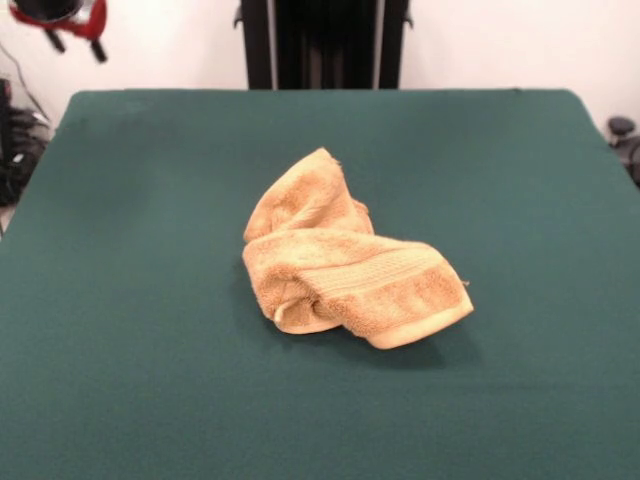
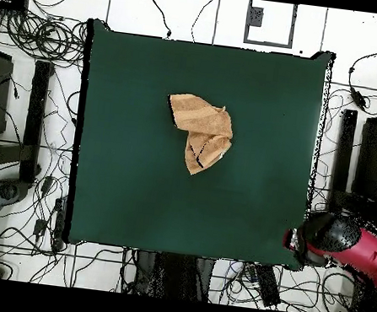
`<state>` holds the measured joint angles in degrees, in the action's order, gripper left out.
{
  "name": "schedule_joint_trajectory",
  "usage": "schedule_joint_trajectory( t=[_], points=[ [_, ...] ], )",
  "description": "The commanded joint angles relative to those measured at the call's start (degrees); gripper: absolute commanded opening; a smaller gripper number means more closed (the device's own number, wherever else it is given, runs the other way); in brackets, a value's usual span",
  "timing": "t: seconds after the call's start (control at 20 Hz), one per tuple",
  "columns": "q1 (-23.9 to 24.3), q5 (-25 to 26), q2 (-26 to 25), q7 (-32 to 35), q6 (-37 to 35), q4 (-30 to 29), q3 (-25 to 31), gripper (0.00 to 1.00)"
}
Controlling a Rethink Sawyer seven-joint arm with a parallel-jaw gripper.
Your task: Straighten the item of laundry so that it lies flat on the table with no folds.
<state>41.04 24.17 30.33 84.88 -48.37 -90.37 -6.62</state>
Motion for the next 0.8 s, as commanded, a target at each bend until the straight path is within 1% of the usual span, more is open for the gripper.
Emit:
schedule_joint_trajectory(
  t=[0.05,0.2,0.25,0.35,0.45,0.5,0.65,0.8],
  points=[
    [-2.96,5.68,0.33,0.08,19.55,-2.82,8.49,1.00],
    [-5.45,5.97,0.54,4.79,21.90,-2.94,6.71,1.00],
    [-6.64,5.78,0.99,7.20,23.52,-3.51,5.55,1.00],
    [-9.72,4.73,2.11,13.80,29.01,-5.47,2.01,1.00],
    [-13.47,2.34,2.47,20.80,34.81,-7.43,-2.32,1.00],
    [-15.88,0.62,2.18,23.78,36.19,-7.80,-4.93,1.00],
    [-20.49,-3.94,1.92,27.83,38.61,-9.20,-9.21,1.00],
    [-25.97,-8.13,1.47,30.91,38.13,-9.58,-14.05,1.00]
  ],
)
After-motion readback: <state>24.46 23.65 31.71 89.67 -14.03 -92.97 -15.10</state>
